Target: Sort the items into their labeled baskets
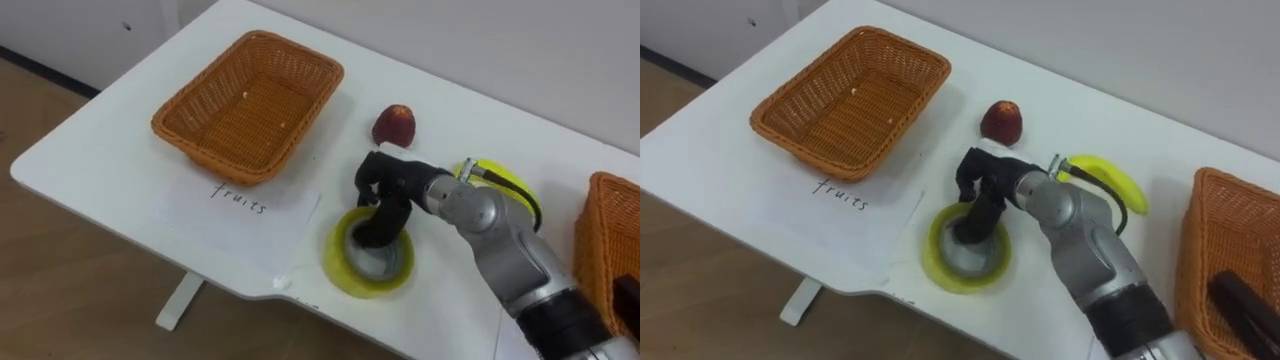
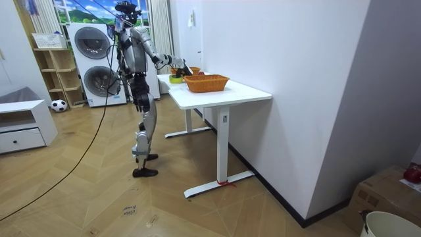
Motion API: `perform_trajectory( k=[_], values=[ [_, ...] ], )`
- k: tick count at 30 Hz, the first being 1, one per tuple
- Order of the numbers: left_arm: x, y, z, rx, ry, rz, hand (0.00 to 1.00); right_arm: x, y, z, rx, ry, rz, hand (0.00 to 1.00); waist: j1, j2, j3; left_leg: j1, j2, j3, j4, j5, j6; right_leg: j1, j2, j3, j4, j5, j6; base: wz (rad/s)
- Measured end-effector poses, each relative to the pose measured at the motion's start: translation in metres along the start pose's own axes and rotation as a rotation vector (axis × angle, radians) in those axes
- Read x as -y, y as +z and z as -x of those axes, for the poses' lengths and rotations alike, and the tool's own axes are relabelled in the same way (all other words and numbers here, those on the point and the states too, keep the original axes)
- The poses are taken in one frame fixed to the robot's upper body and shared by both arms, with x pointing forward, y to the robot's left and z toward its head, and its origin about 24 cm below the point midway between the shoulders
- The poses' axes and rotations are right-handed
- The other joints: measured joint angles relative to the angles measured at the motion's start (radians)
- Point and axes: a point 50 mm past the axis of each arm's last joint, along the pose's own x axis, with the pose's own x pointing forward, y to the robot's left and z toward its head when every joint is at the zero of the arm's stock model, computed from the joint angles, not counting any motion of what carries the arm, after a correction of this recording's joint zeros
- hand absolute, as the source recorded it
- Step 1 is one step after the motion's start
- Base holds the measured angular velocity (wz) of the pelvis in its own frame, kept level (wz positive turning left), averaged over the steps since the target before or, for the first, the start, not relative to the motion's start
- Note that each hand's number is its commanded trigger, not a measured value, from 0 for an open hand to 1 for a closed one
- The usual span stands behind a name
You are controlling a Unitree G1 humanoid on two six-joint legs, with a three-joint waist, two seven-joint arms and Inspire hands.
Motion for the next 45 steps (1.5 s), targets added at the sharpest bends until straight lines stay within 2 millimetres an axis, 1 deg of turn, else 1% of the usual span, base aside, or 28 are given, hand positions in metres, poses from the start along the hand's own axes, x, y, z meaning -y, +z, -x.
perform_trajectory(
  k=[1, 2, 3, 4, 5, 9, 10, 12, 17, 20, 22, 27, 32, 33, 35, 38, 41, 45],
  values=[
    [-0.001, -0.001, 0.0, -0.001, 0.004, 0.011, 0.0, 0.001, -0.002, 0.004, 0.003, -0.013, 0.002, 1.0, -0.019, 0.006, -0.0007, 0.0, 0.001, 0.005, 0.0, 0.0, 0.0, -0.001, 0.001, 0.016, 0.0, 0.0, 0.0, -0.11],
    [-0.002, -0.002, 0.0, 0.001, 0.005, 0.019, 0.0, 0.004, -0.003, 0.008, 0.007, -0.031, 0.0, 1.0, -0.036, 0.012, -0.004, 0.0, 0.001, 0.01, 0.0, 0.0, 0.0, -0.003, 0.001, 0.031, 0.0, 0.0, 0.0, -0.14],
    [-0.001, -0.003, 0.0, 0.004, 0.004, 0.025, 0.0, 0.006, -0.004, 0.009, 0.01, -0.039, 0.0, 1.0, -0.044, 0.015, -0.0052, 0.001, 0.001, 0.014, 0.0, 0.0, 0.0, -0.003, 0.001, 0.04, 0.0, 0.0, 0.0, -0.22],
    [-0.001, -0.004, 0.0, 0.01, 0.002, 0.039, 0.0, 0.01, -0.004, 0.012, 0.017, -0.058, 0.007, 1.0, -0.055, 0.024, -0.007, 0.001, 0.002, 0.025, -0.001, 0.0, 0.0, -0.008, 0.0, 0.046, 0.0, 0.0, 0.0, -0.28],
    [-0.001, -0.004, 0.0, 0.016, 0.002, 0.057, 0.0, 0.015, -0.006, 0.015, 0.021, -0.083, 0.014, 1.0, -0.067, 0.029, -0.0068, 0.001, 0.003, 0.032, -0.001, 0.0, 0.0, -0.012, 0.0, 0.045, 0.0, 0.0, 0.0, -0.26],
    [0.0, -0.007, 0.001, 0.024, -0.004, 0.091, 0.0, 0.025, -0.013, 0.028, 0.016, -0.156, -0.002, 1.0, -0.1, 0.031, -0.0089, 0.003, 0.004, 0.047, 0.0, 0.0, 0.0, -0.014, 0.001, 0.051, 0.001, 0.0, 0.0, -0.14],
    [0.001, -0.008, 0.002, 0.024, -0.005, 0.1, 0.0, 0.03, -0.014, 0.031, 0.017, -0.18, 0.001, 1.0, -0.111, 0.03, -0.0095, 0.003, 0.005, 0.054, -0.001, 0.0, 0.0, -0.018, 0.001, 0.059, 0.001, 0.0, 0.0, -0.16],
    [0.001, -0.008, 0.002, 0.029, -0.005, 0.101, 0.0, 0.037, -0.018, 0.041, 0.012, -0.246, -0.004, 1.0, -0.12, 0.029, -0.0106, 0.006, 0.006, 0.063, -0.001, 0.0, 0.0, -0.02, 0.0, 0.067, 0.002, 0.0, 0.0, -0.14],
    [0.002, -0.012, 0.002, 0.02, -0.011, 0.122, 0.0, 0.05, -0.016, 0.053, 0.022, -0.31, 0.037, 1.0, -0.161, 0.027, -0.0121, 0.013, 0.005, 0.071, -0.002, 0.0, 0.0, -0.016, 0.001, 0.072, 0.006, 0.0, 0.0, -0.05],
    [0.004, -0.017, 0.003, 0.006, -0.017, 0.136, 0.0, 0.056, -0.013, 0.057, 0.032, -0.344, 0.055, 1.0, -0.171, 0.027, -0.0126, 0.02, 0.007, 0.078, -0.005, 0.0, 0.0, -0.016, 0.003, 0.074, 0.012, 0.0, 0.0, -0.06],
    [0.004, -0.018, 0.003, 0.005, -0.018, 0.135, 0.0, 0.057, -0.012, 0.059, 0.035, -0.354, 0.063, 1.0, -0.174, 0.026, -0.0129, 0.025, 0.013, 0.081, -0.007, 0.0, 0.0, -0.015, 0.003, 0.074, 0.016, 0.0, 0.0, -0.03],
    [0.005, -0.021, 0.004, 0.004, -0.019, 0.137, 0.0, 0.062, -0.008, 0.063, 0.07, -0.374, 0.048, 1.0, -0.191, 0.023, -0.015, 0.038, 0.014, 0.083, -0.01, 0.0, 0.0, -0.004, 0.003, 0.072, 0.016, 0.001, -0.001, -0.01],
    [0.0, -0.026, 0.004, -0.001, 0.0, 0.164, 0.0, 0.08, -0.013, 0.077, 0.117, -0.519, -0.011, 1.0, -0.196, 0.022, -0.016, 0.048, 0.015, 0.083, -0.014, 0.0, 0.0, 0.004, 0.004, 0.072, 0.016, 0.001, -0.001, 0.0],
    [-0.001, -0.027, 0.004, -0.001, 0.004, 0.167, 0.0, 0.081, -0.013, 0.078, 0.117, -0.534, -0.018, 1.0, -0.194, 0.025, -0.0137, 0.05, 0.015, 0.083, -0.017, 0.0, 0.0, 0.004, 0.005, 0.073, 0.016, 0.001, -0.001, -0.04],
    [-0.004, -0.03, 0.004, -0.012, 0.015, 0.186, 0.0, 0.086, -0.016, 0.083, 0.121, -0.588, -0.041, 1.0, -0.197, 0.023, -0.0151, 0.053, 0.016, 0.085, -0.022, 0.0, 0.0, 0.004, 0.005, 0.073, 0.016, 0.001, -0.001, -0.02],
    [-0.004, -0.034, 0.004, -0.024, 0.018, 0.192, 0.0, 0.093, -0.018, 0.089, 0.136, -0.649, -0.083, 1.0, -0.2, 0.026, -0.0152, 0.054, 0.016, 0.088, -0.022, 0.0, 0.0, 0.003, 0.006, 0.075, 0.016, 0.001, -0.001, -0.01],
    [-0.001, -0.038, 0.005, -0.033, 0.014, 0.194, 0.0, 0.097, -0.02, 0.093, 0.144, -0.698, -0.113, 1.0, -0.201, 0.03, -0.0168, 0.054, 0.017, 0.098, -0.023, 0.0, -0.001, 0.002, 0.006, 0.074, 0.016, 0.001, -0.001, -0.05],
    [0.001, -0.041, 0.006, -0.042, 0.01, 0.195, 0.0, 0.099, -0.022, 0.095, 0.139, -0.75, -0.123, 1.0, -0.211, 0.034, -0.0155, 0.055, 0.017, 0.099, -0.023, 0.0, -0.001, 0.002, 0.006, 0.074, 0.016, 0.001, -0.001, 0.0]
  ],
)
